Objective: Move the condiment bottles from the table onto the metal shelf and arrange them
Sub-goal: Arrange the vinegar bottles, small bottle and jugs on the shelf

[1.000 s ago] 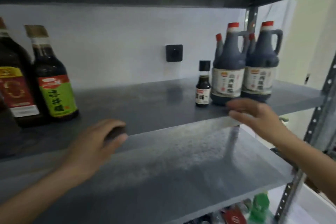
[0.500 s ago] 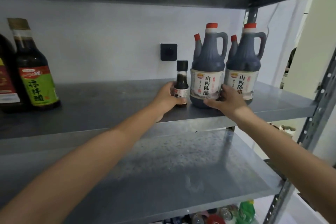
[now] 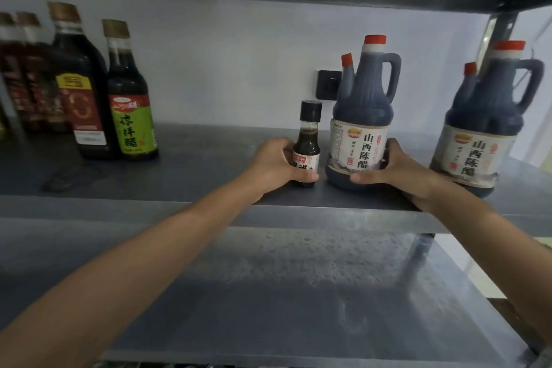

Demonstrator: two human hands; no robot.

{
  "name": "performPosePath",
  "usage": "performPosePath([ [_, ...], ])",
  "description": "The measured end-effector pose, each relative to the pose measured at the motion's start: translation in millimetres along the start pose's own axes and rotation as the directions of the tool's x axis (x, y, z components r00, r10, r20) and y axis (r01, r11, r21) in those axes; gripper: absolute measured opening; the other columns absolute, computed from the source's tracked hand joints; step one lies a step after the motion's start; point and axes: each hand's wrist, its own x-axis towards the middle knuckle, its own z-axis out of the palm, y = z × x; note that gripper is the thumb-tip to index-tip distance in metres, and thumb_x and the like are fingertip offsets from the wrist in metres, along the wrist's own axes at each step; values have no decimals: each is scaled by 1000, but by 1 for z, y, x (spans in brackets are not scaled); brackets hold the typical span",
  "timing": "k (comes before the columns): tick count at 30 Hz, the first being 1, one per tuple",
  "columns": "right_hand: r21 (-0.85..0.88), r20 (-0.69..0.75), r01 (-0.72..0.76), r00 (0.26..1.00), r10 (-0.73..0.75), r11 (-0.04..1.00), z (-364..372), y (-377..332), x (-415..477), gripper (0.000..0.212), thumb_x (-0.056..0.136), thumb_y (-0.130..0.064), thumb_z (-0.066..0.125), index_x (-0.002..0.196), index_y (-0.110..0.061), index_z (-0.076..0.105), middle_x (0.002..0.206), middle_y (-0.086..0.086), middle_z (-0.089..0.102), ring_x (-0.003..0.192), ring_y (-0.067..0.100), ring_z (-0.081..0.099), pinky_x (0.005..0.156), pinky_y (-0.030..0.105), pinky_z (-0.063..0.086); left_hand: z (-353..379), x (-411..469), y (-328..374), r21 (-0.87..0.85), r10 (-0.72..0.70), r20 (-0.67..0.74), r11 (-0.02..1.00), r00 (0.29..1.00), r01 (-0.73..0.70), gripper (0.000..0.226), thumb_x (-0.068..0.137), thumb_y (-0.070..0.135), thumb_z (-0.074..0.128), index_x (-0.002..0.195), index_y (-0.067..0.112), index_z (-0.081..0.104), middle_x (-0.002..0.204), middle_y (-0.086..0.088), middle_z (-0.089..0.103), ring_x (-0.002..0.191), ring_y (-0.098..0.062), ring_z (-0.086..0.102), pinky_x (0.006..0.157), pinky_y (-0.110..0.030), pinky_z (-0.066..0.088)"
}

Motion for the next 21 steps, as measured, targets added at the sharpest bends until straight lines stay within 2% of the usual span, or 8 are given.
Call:
performPosePath([
  [3, 158, 127, 53, 989, -73, 986, 4, 2, 4, 115, 30, -39, 94, 130, -21, 39, 123, -5, 63, 113, 13, 59, 92, 27, 46, -34, -14, -13, 41, -16, -50, 999, 999, 18, 55, 57, 17, 89, 105, 10, 63, 96, 0, 70, 88, -14, 66, 80, -26, 51],
  [6, 273, 163, 131, 970, -180, 953, 4, 2, 8, 83, 49, -8, 86, 124, -17, 50, 112, -1, 70, 111, 20, 62, 78, 19, 54, -78, -32, -28, 69, -40, -100, 997, 994, 47, 51, 61, 17, 88, 105, 12, 63, 90, 6, 68, 79, -3, 63, 67, -13, 46],
  [7, 273, 175, 137, 966, -190, 952, 3, 2, 10, 85, 48, -8, 86, 125, -14, 51, 113, 2, 70, 112, 24, 62, 79, 20, 55, -94, -38, -33, 82, -46, -122, 995, 991, 56, 50, 61, 17, 88, 105, 13, 63, 88, 8, 67, 76, 0, 61, 64, -11, 44],
  [10, 203, 232, 115, 959, -162, 972, 9, 0, 17, 112, 23, -27, 96, 126, -13, 54, 119, 9, 67, 111, 25, 63, 92, 32, 49, -139, -53, -51, 107, -60, -206, 991, 977, 84, 50, 61, 16, 87, 105, 13, 64, 90, 6, 69, 79, -2, 63, 70, -15, 47],
  [12, 171, 246, 116, 957, -156, 978, 22, -7, 21, 113, 21, -30, 96, 125, -15, 56, 120, 8, 66, 111, 24, 63, 94, 37, 46, -164, -60, -62, 107, -64, -237, 990, 969, 92, 48, 61, 13, 87, 103, 11, 65, 89, 6, 70, 81, -5, 65, 74, -17, 50],
  [16, 155, 244, 110, 959, -146, 982, 71, -30, 31, 113, 21, -30, 97, 125, -16, 56, 118, 4, 67, 112, 24, 63, 93, 36, 48, -205, -70, -79, 143, -48, -219, 986, 975, 80, 45, 61, 12, 87, 101, 13, 67, 89, 9, 71, 75, 3, 64, 68, -10, 47],
  [19, 142, 180, 140, 970, -165, 980, 117, -51, 38, 116, 14, -37, 95, 122, -20, 56, 112, -4, 70, 104, 13, 66, 90, 28, 52, -232, -74, -90, 172, -53, -208, 981, 977, 90, 48, 59, 17, 88, 102, 17, 66, 93, 9, 70, 82, -3, 65, 74, -19, 48],
  [21, 127, 152, 157, 973, -176, 979, 146, -67, 42, 111, 15, -38, 94, 119, -25, 57, 110, -10, 71, 101, 7, 66, 90, 29, 48, -249, -76, -97, 180, -63, -199, 979, 978, 100, 49, 60, 18, 87, 103, 18, 64, 94, 9, 69, 85, -4, 65, 76, -21, 50],
])
